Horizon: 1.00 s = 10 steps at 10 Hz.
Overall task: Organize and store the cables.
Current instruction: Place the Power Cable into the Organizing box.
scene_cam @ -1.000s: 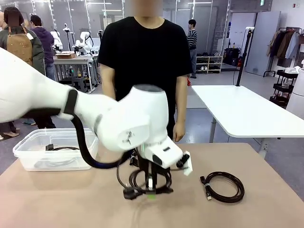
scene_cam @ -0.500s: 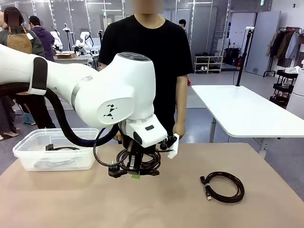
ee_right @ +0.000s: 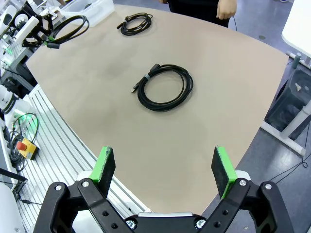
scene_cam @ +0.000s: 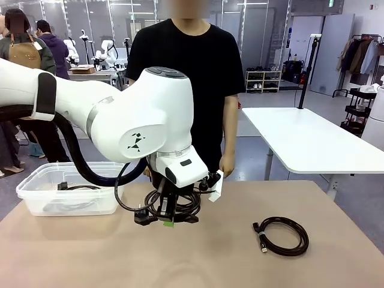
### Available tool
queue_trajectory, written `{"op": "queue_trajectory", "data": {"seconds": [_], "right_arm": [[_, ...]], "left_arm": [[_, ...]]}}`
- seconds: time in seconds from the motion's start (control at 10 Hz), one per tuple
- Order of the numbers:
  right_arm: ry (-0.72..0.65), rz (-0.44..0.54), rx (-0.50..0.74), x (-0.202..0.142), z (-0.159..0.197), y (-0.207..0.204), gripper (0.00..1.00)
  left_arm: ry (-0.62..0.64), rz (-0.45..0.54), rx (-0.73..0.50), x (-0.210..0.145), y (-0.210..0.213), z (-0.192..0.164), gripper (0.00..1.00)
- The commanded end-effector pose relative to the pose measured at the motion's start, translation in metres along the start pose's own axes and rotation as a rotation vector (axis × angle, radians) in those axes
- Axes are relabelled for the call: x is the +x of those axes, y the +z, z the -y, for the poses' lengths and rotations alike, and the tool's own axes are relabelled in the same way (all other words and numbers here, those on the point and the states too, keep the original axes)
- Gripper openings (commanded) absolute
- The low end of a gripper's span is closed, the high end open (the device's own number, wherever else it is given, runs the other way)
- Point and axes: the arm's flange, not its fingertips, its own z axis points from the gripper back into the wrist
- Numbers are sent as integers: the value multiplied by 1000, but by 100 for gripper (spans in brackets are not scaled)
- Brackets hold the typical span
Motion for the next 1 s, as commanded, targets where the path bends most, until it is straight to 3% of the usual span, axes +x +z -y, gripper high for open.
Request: {"op": "queue_trajectory", "data": {"seconds": [0.0,0.1,0.2,0.6,0.9], "right_arm": [[17,5,2,-1,0,2,100],[17,5,2,-1,0,2,100],[17,5,2,-1,0,2,100],[17,5,2,-1,0,2,100],[17,5,2,-1,0,2,100]], "left_arm": [[1,1,4,0,2,0,18],[-36,-59,64,-23,10,-9,18],[-124,-62,35,-55,19,-16,18],[-149,-186,159,-168,50,-42,18],[-83,-139,144,-257,43,-82,18]]}}
